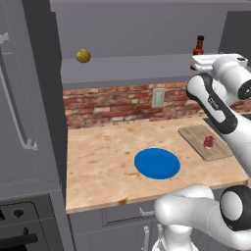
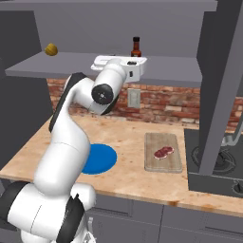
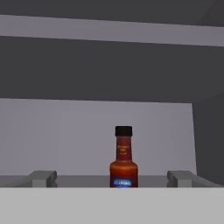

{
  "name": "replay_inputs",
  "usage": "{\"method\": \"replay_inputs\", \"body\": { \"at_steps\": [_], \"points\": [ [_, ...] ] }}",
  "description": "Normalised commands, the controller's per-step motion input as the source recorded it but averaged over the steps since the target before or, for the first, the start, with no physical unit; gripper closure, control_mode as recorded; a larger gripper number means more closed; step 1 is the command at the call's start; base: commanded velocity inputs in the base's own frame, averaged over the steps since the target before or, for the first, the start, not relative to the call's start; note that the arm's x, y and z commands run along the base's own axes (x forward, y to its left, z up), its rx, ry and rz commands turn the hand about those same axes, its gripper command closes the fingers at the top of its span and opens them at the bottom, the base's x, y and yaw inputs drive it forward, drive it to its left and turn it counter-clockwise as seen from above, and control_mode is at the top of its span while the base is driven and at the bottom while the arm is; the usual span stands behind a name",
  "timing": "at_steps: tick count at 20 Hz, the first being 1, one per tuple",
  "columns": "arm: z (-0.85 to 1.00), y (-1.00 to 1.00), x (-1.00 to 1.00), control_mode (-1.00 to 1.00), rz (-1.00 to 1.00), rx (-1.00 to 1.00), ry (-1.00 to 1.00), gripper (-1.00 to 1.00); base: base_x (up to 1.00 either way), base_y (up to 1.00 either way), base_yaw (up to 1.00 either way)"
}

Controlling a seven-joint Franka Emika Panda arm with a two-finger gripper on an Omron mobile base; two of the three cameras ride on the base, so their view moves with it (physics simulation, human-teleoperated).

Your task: Pick the steak from the plate and place it on the cutting board. Then pick the condiment bottle from the cabinet and place it next to the cutting board.

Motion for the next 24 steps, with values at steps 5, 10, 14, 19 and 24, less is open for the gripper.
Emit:
{"method": "replay_inputs", "body": {
  "at_steps": [5,10,14,19,24],
  "points": [
    [0.03,-0.04,0.18,-1.00,0.00,0.00,0.00,-1.00,0.00,0.00,0.00],
    [0.05,-0.05,0.17,-1.00,0.00,0.00,0.00,-1.00,0.00,0.00,0.00],
    [0.05,-0.03,0.16,-1.00,0.00,0.00,0.00,-1.00,0.00,0.00,0.00],
    [0.03,-0.03,0.15,-1.00,0.00,0.00,0.00,-1.00,0.00,0.00,0.00],
    [0.00,-0.02,0.16,-1.00,0.00,0.00,0.00,-1.00,0.00,0.00,0.00]
  ]
}}
